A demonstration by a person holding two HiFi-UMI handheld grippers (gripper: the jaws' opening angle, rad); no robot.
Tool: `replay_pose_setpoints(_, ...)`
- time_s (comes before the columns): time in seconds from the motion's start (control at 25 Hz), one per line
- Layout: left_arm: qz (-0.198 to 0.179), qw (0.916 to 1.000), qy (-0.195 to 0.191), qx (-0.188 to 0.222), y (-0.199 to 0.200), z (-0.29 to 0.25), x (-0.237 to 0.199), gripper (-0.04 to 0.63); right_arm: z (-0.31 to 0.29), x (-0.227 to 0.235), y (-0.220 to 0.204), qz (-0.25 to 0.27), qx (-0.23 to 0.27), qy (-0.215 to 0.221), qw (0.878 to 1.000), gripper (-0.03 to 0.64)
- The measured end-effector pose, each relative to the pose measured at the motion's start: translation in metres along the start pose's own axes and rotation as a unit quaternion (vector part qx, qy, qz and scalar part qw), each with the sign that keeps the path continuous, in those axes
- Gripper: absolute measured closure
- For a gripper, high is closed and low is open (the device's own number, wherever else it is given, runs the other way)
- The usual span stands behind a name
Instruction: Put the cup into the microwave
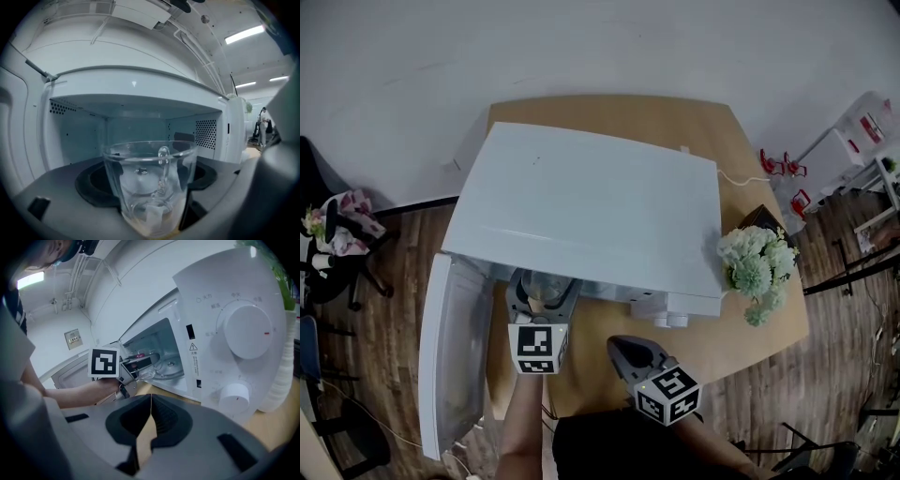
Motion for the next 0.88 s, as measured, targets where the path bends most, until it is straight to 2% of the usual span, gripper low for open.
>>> replay_pose_setpoints(0.36, -0.018, 0.9997, -0.011, 0.012, -0.001, -0.033, -0.004, 0.193, 0.002, 0.003, -0.010, -0.009, -0.013, -0.010, 1.000, 0.622)
replay_pose_setpoints(0.68, -0.047, 0.9975, -0.046, 0.025, 0.001, -0.059, -0.001, 0.193, 0.008, 0.009, -0.018, -0.014, -0.022, -0.021, 0.999, 0.622)
replay_pose_setpoints(0.88, -0.052, 0.9978, -0.037, 0.019, -0.004, -0.068, -0.002, 0.193, 0.009, 0.012, -0.018, -0.017, -0.024, -0.025, 0.999, 0.622)
Point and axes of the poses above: the fingertips, and each gripper's own axes: z backward along the fingers, x to its right, y out of its top, the point moved 4 cm from there along z, backward along the fingers, and after that the axes turned 7 degrees about y, right-handed, at the moved point
